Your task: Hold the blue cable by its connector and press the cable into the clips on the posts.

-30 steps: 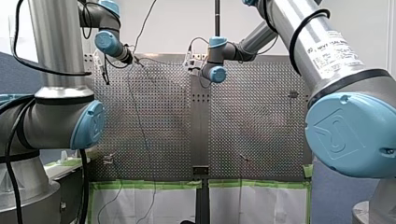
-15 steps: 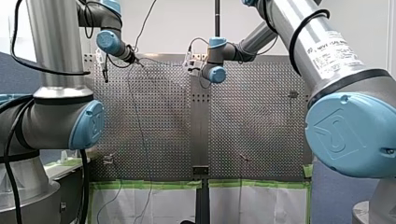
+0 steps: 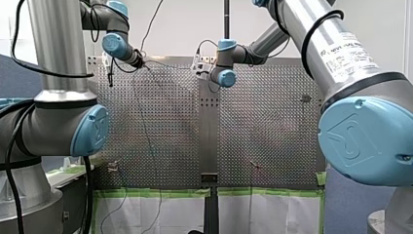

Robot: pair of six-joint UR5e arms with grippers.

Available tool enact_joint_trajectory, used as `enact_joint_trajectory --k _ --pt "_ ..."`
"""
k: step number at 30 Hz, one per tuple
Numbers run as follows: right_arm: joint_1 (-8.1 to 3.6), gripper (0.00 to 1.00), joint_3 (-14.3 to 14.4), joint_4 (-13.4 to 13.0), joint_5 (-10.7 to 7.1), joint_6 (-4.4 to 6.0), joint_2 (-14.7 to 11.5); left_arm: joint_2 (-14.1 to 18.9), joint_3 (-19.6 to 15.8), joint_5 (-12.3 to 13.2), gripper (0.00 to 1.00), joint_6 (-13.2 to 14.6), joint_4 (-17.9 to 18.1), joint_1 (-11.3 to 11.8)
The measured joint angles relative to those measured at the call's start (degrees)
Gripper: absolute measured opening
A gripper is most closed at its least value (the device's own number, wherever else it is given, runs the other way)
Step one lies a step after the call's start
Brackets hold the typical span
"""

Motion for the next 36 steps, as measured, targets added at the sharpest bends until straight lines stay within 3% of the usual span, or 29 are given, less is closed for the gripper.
enact_joint_trajectory --k 36 --pt "-0.07 0.00 0.0 0.3 -0.02 0.09 0.3 0.2 0.1 -0.6 1.00 0.6 -0.1 -0.8"
